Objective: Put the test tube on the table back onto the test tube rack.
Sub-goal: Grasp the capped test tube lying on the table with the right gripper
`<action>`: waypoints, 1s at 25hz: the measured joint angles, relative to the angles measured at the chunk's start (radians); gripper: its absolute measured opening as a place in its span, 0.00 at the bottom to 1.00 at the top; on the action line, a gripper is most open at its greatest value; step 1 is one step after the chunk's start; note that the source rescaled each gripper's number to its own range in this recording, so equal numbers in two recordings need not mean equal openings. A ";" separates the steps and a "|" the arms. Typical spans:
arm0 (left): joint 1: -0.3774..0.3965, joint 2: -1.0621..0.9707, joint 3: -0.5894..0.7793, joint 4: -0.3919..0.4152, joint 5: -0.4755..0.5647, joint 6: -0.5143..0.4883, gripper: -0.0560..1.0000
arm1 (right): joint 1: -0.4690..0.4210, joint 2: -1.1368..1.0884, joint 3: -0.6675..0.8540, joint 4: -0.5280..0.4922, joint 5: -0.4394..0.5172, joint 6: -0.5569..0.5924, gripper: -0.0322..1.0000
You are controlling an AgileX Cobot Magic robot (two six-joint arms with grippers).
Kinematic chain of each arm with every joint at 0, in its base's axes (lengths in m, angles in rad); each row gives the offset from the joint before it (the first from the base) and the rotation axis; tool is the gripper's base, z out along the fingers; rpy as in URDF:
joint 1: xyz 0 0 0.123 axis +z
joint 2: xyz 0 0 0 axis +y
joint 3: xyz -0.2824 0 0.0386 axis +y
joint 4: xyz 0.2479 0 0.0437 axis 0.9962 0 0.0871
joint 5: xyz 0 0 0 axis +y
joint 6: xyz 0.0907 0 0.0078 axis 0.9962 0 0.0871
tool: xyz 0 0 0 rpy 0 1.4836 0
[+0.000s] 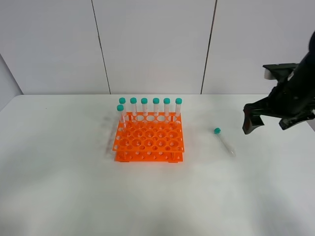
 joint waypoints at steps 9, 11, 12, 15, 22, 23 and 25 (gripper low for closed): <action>0.000 0.000 0.000 0.000 0.000 0.000 1.00 | 0.034 0.244 -0.095 0.019 -0.133 -0.035 1.00; 0.000 0.000 0.000 0.000 0.000 0.000 1.00 | 0.047 0.272 -0.095 0.026 -0.158 -0.040 1.00; 0.000 0.000 0.000 0.000 0.000 0.000 1.00 | 0.048 0.283 -0.095 0.027 -0.169 -0.040 1.00; 0.000 0.000 0.000 0.000 0.000 0.000 1.00 | 0.048 0.312 -0.097 0.027 -0.194 -0.040 0.99; 0.000 0.000 0.000 0.000 0.000 0.000 1.00 | 0.048 0.400 -0.098 0.037 -0.320 -0.040 0.98; 0.000 0.000 0.000 0.000 0.000 0.000 1.00 | 0.048 0.413 -0.098 0.040 -0.330 -0.040 0.98; 0.000 0.000 0.000 0.000 0.000 0.000 1.00 | 0.048 0.433 -0.098 0.040 -0.341 -0.040 0.98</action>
